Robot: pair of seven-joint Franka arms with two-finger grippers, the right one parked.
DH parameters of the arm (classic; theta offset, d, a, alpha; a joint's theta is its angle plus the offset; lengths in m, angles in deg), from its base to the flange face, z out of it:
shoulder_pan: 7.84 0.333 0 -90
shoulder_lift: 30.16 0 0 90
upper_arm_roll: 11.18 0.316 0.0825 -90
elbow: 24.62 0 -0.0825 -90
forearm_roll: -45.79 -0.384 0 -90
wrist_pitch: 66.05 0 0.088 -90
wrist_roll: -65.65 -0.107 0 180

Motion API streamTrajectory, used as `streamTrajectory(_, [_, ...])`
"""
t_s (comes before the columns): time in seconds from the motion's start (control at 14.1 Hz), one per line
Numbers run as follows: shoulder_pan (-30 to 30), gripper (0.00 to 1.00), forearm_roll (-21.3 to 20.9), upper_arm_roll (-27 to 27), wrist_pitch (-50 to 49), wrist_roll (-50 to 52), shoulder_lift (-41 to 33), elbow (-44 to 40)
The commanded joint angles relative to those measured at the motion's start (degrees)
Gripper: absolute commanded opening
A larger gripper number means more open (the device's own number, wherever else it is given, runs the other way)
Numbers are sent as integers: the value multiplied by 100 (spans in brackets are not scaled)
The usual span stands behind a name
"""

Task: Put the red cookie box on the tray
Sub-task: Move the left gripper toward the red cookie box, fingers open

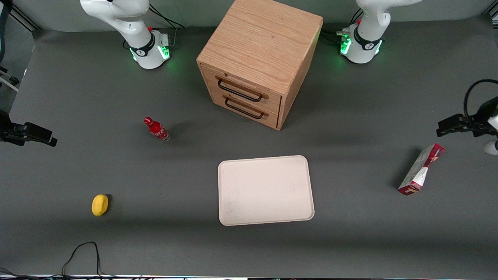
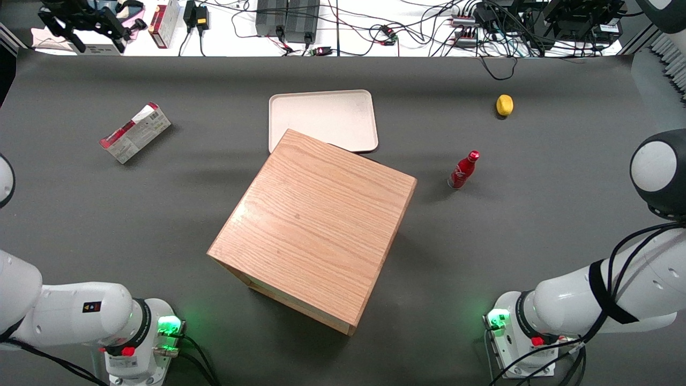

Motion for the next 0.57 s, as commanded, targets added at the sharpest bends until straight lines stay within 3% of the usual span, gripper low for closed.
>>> streamTrajectory(0.0, [430,100,-42,-16,-33,-608,548,-538])
streamTrajectory(0.36, [704,100,-138,-16,319,-1136,443,-126])
streamTrajectory(0.5, [704,100,-243,-16,467,-1959,286,181])
